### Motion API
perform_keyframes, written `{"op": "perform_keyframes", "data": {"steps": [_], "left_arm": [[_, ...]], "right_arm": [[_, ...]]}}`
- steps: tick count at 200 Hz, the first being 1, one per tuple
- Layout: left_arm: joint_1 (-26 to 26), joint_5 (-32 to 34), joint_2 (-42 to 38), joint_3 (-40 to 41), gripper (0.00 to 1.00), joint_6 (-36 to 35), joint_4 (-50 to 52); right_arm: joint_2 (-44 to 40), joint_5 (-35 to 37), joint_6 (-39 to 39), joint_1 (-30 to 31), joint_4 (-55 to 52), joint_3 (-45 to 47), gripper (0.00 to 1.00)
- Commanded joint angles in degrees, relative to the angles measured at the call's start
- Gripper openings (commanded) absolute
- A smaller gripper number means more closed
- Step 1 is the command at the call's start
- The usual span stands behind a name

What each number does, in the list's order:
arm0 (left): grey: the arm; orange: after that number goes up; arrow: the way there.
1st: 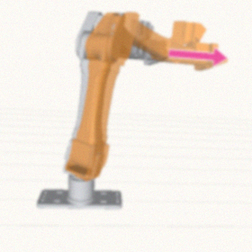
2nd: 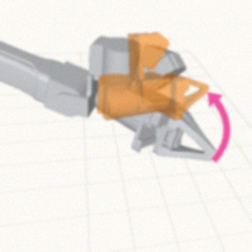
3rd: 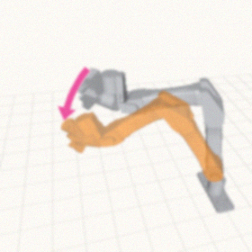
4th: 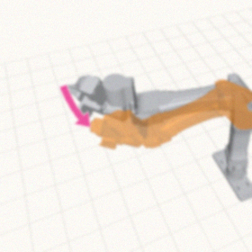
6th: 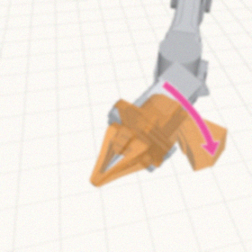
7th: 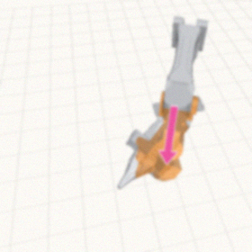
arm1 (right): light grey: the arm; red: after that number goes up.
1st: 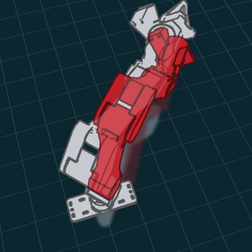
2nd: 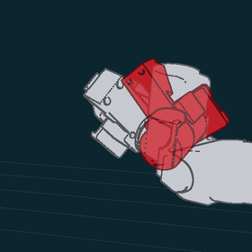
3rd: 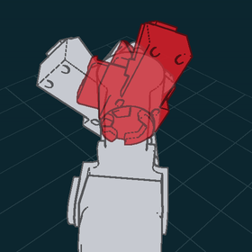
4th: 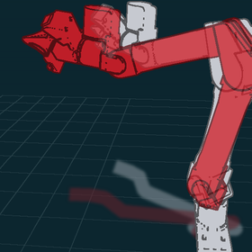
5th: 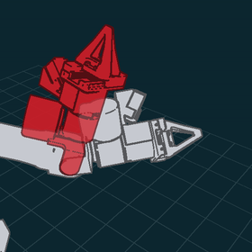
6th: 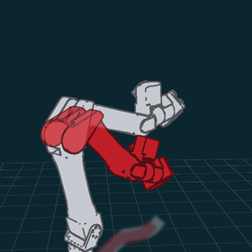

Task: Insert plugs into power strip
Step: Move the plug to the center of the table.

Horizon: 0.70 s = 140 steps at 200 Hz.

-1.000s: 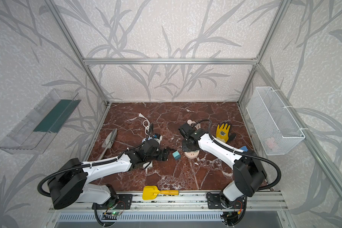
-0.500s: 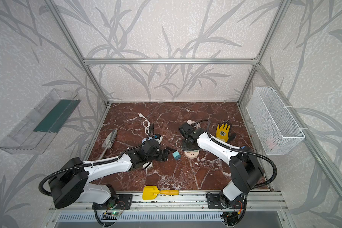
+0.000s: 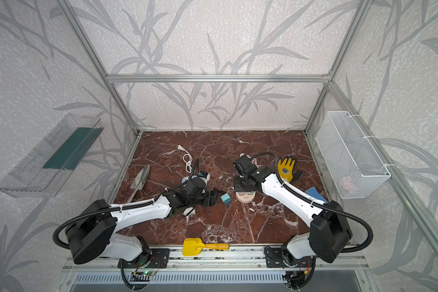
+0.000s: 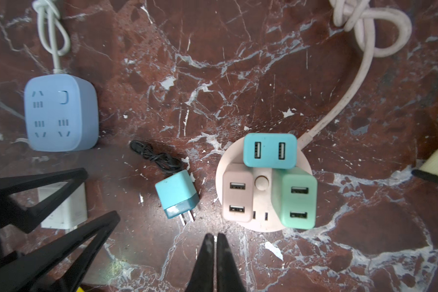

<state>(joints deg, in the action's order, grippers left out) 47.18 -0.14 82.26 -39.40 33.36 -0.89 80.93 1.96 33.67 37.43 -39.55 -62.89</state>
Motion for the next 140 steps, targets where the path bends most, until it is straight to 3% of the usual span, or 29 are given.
{"op": "perform_keyframes", "data": {"steps": [1, 140], "left_arm": [[0.02, -2.17, 1.35, -1.76, 0.76, 1.46, -0.17], [2.67, -7.47, 14.08, -13.07, 0.7, 3.55, 8.26]], "right_arm": [[-0.87, -1.69, 0.43, 0.01, 0.4, 1.13, 0.08], [-2.17, -1.65, -0.18, 0.08, 0.21, 2.59, 0.09]]}}
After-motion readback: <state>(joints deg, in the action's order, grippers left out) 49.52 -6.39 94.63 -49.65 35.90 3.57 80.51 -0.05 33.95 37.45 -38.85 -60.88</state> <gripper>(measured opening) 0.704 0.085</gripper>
